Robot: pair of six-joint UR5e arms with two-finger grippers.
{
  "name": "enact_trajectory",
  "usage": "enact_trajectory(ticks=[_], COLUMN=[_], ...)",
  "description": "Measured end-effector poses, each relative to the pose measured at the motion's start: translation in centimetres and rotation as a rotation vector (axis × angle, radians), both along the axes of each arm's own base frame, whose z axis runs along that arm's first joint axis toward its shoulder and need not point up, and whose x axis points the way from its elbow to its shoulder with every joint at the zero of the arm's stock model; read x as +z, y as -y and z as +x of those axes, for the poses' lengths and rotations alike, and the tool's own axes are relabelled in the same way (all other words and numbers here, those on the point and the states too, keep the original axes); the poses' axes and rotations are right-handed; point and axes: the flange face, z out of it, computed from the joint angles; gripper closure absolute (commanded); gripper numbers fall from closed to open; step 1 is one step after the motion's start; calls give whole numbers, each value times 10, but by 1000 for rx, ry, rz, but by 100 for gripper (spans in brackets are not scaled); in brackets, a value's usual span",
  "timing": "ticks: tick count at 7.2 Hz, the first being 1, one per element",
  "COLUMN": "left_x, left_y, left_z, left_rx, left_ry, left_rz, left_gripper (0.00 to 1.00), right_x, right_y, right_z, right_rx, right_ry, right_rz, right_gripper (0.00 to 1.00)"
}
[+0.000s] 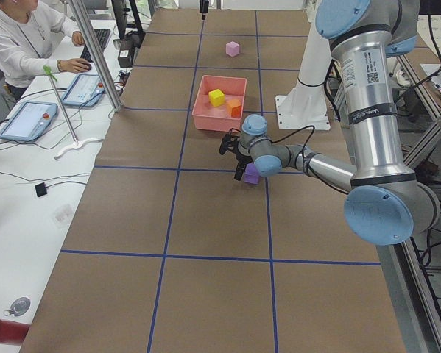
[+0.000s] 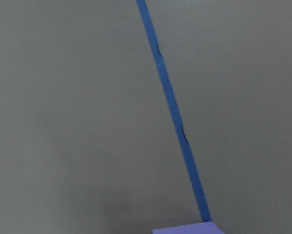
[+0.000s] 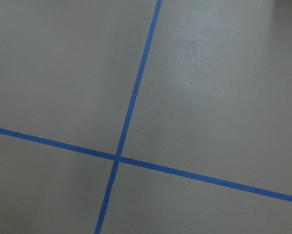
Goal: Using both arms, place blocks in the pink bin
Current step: 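Raise the right gripper away while the left gripper lowers to the purple cube, then close the left gripper on the purple cube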
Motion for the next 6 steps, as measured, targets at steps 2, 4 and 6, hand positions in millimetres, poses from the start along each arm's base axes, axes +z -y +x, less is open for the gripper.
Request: enact_trajectory(ticks=[2,4,6], left_x=[3,9,13], left_y=[-23,-43,-48], left_z=[26,47,54], left_rx=[-8,-14,-48], left_ry=[18,46,58], left_rz=[-23,-22,-25], left_gripper=[0,70,100], right_x=[16,22,25], right_y=[0,-1,-3], right_z=[6,7,8], right_rx=[-1,-5,-6], right_ry=[-6,-11,-13], right_rz=[-10,-14,-19], right_gripper=[0,0,0])
